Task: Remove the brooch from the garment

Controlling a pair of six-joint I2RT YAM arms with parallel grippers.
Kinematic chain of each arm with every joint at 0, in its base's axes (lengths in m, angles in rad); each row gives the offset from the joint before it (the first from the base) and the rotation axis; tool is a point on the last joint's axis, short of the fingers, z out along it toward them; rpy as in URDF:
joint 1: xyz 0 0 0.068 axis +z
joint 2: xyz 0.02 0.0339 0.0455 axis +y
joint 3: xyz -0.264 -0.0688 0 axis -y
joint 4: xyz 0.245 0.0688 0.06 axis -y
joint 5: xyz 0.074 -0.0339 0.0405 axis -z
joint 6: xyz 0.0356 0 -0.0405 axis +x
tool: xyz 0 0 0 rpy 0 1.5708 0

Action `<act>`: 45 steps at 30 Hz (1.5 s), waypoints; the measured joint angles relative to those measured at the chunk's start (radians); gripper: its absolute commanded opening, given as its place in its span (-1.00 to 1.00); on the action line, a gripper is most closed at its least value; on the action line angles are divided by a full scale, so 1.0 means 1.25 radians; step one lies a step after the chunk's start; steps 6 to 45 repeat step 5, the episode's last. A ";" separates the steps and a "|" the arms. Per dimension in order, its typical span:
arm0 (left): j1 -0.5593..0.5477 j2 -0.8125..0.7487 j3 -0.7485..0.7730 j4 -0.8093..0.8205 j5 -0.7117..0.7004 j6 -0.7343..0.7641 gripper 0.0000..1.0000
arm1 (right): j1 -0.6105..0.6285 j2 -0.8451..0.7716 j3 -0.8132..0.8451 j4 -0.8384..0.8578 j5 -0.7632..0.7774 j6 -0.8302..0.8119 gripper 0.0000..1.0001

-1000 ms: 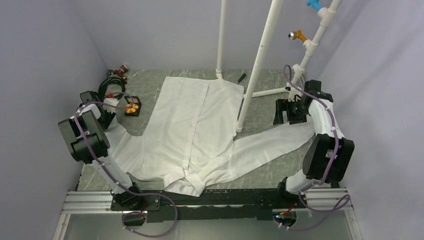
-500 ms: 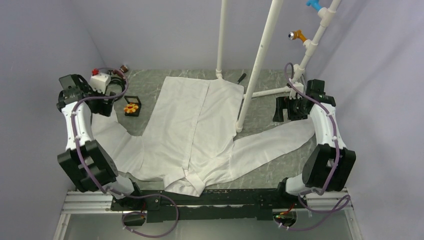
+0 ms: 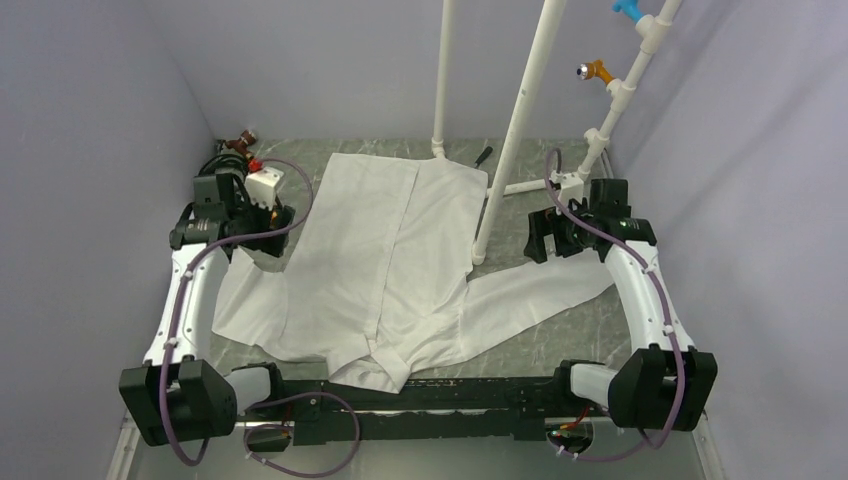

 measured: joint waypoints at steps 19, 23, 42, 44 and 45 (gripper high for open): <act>-0.005 0.000 -0.030 0.002 -0.011 -0.050 0.99 | 0.002 0.001 -0.005 0.008 0.003 0.003 0.99; -0.005 0.000 -0.030 0.002 -0.011 -0.050 0.99 | 0.002 0.001 -0.005 0.008 0.003 0.003 0.99; -0.005 0.000 -0.030 0.002 -0.011 -0.050 0.99 | 0.002 0.001 -0.005 0.008 0.003 0.003 0.99; -0.005 0.000 -0.030 0.002 -0.011 -0.050 0.99 | 0.002 0.001 -0.005 0.008 0.003 0.003 0.99; -0.005 0.000 -0.030 0.002 -0.011 -0.050 0.99 | 0.002 0.001 -0.005 0.008 0.003 0.003 0.99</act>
